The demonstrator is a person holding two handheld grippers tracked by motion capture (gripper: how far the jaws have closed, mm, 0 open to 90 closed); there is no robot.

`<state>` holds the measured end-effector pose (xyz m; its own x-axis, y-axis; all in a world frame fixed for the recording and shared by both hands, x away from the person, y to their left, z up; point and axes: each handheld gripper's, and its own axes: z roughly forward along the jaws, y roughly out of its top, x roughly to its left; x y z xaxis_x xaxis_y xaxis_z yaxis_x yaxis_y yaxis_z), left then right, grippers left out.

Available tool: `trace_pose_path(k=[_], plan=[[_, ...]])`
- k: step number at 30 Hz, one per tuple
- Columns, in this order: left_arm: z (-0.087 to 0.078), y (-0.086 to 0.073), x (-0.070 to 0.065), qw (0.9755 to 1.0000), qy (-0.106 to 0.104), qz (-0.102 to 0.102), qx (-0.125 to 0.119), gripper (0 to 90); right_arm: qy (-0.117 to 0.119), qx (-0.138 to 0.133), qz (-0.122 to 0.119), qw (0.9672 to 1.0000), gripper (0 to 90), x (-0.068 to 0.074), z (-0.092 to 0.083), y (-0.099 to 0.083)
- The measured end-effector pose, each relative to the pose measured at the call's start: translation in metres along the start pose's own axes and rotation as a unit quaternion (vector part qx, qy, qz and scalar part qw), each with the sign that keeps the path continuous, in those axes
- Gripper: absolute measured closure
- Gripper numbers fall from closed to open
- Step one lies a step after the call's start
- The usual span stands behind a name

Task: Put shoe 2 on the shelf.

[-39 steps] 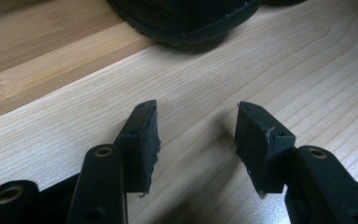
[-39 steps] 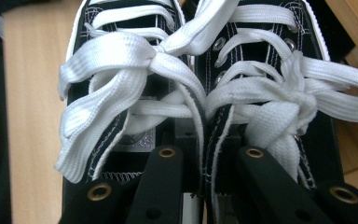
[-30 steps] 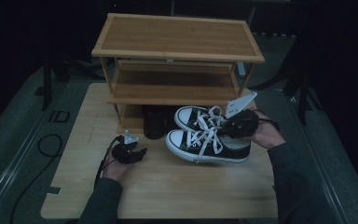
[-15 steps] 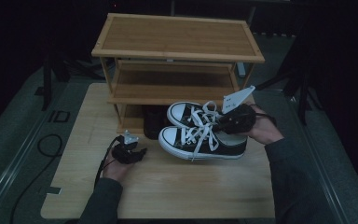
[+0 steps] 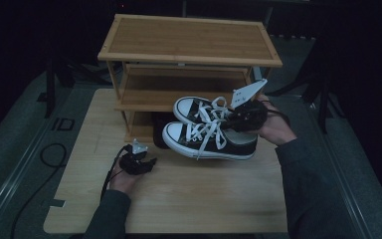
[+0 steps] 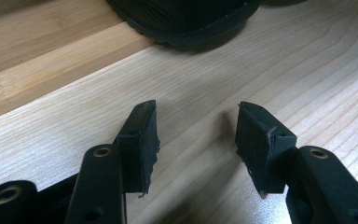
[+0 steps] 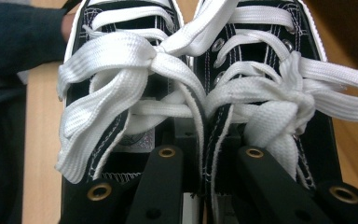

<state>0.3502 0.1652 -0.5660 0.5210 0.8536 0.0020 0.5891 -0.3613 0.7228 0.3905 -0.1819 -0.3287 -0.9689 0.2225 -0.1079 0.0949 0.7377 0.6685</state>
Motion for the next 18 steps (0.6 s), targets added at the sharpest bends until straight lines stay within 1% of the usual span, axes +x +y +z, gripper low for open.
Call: trace_pose_path(k=[6, 7, 9, 14, 18], plan=[[0.0, 0.0, 0.0, 1.0, 0.0, 0.0, 0.0, 48.7, -0.028, 0.002, 0.022, 0.9994, 84.9, -0.008, 0.005, 0.006], [0.0, 0.0, 0.0, 1.0, 0.0, 0.0, 0.0, 48.7, -0.028, 0.002, 0.022, 0.9994, 84.9, -0.008, 0.005, 0.006], [0.0, 0.0, 0.0, 1.0, 0.0, -0.001, 0.0, 48.7, -0.039, 0.001, 0.03, 0.9988, 85.0, -0.01, 0.007, 0.009], [0.0, 0.0, 0.0, 1.0, 0.001, 0.0, 0.0, 48.6, -0.044, -0.001, 0.034, 0.9985, 85.0, -0.014, 0.009, 0.012], [0.0, 0.0, 0.0, 1.0, 0.002, -0.001, 0.0, 48.6, -0.055, 0.0, 0.042, 0.9976, 84.9, -0.017, 0.012, 0.017]])
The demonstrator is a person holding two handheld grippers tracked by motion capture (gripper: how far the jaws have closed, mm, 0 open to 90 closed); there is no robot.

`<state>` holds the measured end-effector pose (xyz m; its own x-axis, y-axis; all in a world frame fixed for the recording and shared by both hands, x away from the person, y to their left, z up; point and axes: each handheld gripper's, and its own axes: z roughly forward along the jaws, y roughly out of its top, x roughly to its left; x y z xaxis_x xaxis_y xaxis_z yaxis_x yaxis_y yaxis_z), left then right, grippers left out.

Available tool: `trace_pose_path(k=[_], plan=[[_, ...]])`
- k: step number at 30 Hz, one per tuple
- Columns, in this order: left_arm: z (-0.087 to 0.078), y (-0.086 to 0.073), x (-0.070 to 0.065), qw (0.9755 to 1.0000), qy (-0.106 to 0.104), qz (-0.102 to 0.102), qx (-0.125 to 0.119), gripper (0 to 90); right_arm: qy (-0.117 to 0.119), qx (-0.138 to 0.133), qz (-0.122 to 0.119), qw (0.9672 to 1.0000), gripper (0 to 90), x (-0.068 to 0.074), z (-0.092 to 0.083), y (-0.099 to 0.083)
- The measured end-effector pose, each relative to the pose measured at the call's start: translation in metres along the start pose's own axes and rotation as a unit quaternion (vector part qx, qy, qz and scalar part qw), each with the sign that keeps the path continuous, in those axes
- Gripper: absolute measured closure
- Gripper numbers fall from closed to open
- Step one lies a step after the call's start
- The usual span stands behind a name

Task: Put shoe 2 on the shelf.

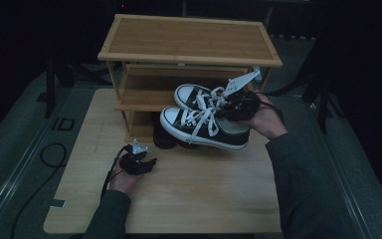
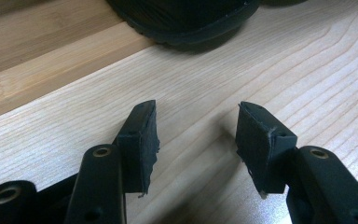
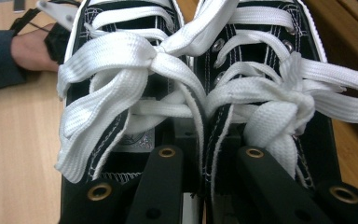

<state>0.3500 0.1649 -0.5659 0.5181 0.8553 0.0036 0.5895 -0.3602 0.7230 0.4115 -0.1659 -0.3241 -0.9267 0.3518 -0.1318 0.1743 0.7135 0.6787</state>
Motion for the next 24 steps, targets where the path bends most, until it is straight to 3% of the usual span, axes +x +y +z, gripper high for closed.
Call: trace_pose_path(k=[10, 19, 24], plan=[[0.0, 0.0, 0.0, 1.0, -0.001, 0.0, 0.0, 48.5, -0.03, -0.012, 0.037, 0.9988, 84.9, -0.007, 0.009, 0.007], [0.0, 0.0, 0.0, 1.0, -0.001, 0.0, -0.001, 48.6, -0.078, -0.008, 0.059, 0.9952, 84.8, -0.006, 0.016, 0.015], [0.0, 0.0, 0.0, 1.0, -0.001, 0.0, -0.001, 48.6, -0.091, -0.01, 0.079, 0.9927, 84.9, -0.009, 0.019, 0.018]])
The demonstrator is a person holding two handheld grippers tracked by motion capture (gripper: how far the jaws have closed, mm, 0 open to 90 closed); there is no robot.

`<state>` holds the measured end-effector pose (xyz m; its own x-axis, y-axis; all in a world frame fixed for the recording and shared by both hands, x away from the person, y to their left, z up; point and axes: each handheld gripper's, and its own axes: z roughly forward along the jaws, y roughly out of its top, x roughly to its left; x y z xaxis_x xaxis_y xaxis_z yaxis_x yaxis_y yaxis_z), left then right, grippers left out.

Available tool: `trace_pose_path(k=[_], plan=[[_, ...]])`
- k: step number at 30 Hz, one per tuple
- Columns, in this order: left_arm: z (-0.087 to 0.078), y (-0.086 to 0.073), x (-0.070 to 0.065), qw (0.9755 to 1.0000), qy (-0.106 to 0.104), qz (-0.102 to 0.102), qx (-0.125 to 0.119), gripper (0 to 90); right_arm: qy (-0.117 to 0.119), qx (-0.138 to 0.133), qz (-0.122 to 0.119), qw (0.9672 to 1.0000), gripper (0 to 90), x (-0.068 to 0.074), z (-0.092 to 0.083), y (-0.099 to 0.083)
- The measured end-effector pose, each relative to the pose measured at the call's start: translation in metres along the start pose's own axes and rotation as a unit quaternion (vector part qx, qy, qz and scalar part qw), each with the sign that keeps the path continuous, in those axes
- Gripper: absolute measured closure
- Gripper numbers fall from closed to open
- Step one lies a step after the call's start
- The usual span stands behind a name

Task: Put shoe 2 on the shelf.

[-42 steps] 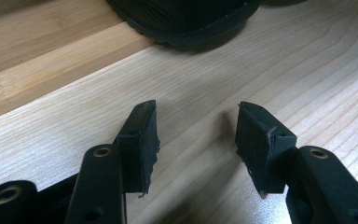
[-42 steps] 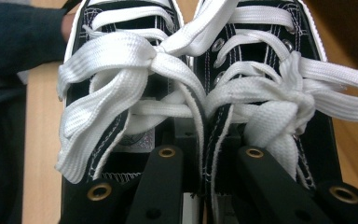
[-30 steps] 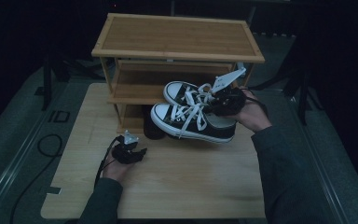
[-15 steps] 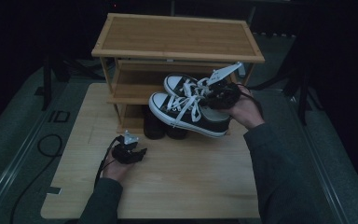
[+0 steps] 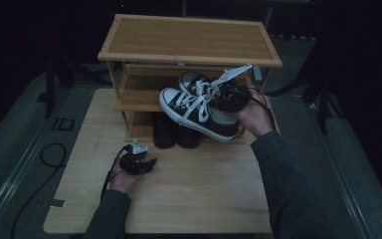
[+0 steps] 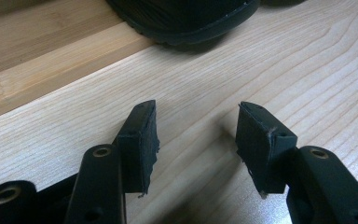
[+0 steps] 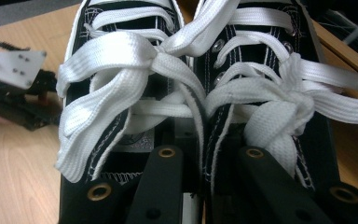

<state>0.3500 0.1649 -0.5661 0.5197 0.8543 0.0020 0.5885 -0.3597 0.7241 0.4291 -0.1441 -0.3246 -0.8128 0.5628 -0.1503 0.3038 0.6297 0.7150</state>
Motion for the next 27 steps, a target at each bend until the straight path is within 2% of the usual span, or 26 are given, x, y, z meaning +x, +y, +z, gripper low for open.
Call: trace_pose_path(k=[6, 10, 14, 21, 25, 27], plan=[[0.0, 0.0, 0.0, 1.0, 0.0, 0.0, 0.0, 48.6, -0.027, -0.001, 0.015, 0.9995, 84.9, 0.001, 0.005, 0.003], [0.0, 0.0, 0.0, 1.0, 0.0, 0.0, 0.0, 48.5, -0.037, -0.002, 0.038, 0.9986, 84.9, 0.002, 0.008, 0.005], [0.0, 0.0, 0.0, 1.0, 0.0, 0.001, 0.001, 48.5, -0.05, -0.001, 0.042, 0.9979, 84.9, 0.004, 0.01, 0.007], [0.0, 0.0, 0.0, 1.0, 0.0, 0.001, 0.0, 48.5, -0.081, -0.005, 0.069, 0.9943, 84.8, 0.008, 0.016, 0.008], [0.0, 0.0, 0.0, 1.0, -0.001, 0.001, 0.0, 48.5, -0.096, -0.012, 0.069, 0.9929, 84.7, 0.01, 0.016, 0.007], [0.0, 0.0, 0.0, 1.0, -0.001, 0.001, 0.0, 48.5, -0.116, -0.016, 0.068, 0.9908, 84.8, 0.013, 0.016, 0.006]])
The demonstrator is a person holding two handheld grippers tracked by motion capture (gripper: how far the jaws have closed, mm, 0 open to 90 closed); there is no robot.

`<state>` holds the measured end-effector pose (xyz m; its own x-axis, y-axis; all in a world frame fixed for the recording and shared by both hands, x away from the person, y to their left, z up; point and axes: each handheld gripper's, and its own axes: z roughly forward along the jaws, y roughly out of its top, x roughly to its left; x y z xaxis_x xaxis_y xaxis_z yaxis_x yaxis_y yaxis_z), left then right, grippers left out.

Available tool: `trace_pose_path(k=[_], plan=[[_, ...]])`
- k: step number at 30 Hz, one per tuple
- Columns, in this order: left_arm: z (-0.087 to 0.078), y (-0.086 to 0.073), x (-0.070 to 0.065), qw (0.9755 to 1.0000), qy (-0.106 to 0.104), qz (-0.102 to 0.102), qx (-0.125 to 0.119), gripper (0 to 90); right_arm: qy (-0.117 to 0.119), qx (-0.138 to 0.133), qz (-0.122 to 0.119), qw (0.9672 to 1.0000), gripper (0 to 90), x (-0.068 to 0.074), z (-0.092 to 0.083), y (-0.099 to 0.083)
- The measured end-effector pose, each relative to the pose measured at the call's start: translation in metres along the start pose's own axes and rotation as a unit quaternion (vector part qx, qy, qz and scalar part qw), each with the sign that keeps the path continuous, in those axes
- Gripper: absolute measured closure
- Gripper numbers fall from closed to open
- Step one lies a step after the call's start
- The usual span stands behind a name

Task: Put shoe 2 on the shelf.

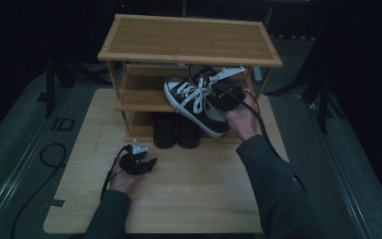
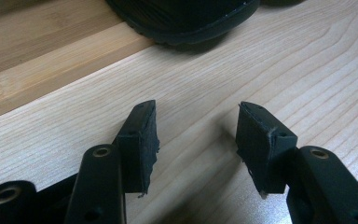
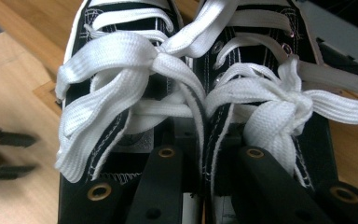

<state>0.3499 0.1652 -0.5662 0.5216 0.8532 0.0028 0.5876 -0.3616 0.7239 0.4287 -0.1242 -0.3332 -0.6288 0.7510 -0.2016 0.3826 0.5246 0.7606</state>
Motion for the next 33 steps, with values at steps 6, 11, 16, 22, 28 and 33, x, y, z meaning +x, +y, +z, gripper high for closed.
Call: trace_pose_path(k=[6, 11, 16, 22, 28, 33], plan=[[0.0, 0.0, 0.0, 1.0, 0.0, 0.0, 0.0, 48.5, -0.01, 0.0, 0.034, 0.9994, 84.7, -0.004, 0.002, 0.001], [0.0, 0.0, 0.0, 1.0, 0.0, -0.002, -0.001, 48.4, -0.027, 0.007, 0.042, 0.9987, 83.6, 0.0, 0.004, 0.003], [0.0, 0.0, 0.0, 1.0, 0.0, -0.001, -0.001, 48.3, -0.035, 0.029, 0.029, 0.9986, 75.2, 0.001, 0.006, 0.008], [0.0, 0.0, 0.0, 1.0, 0.0, -0.001, -0.001, 48.2, -0.05, 0.033, 0.024, 0.9979, 63.3, -0.007, 0.0, 0.01], [0.0, 0.0, -0.001, 1.0, 0.001, -0.002, -0.001, 48.1, -0.027, 0.031, 0.03, 0.9987, 62.1, -0.013, -0.005, 0.01], [0.0, 0.0, -0.001, 1.0, 0.001, -0.002, -0.001, 48.1, -0.014, 0.031, 0.02, 0.9992, 62.2, -0.017, -0.012, 0.01]])
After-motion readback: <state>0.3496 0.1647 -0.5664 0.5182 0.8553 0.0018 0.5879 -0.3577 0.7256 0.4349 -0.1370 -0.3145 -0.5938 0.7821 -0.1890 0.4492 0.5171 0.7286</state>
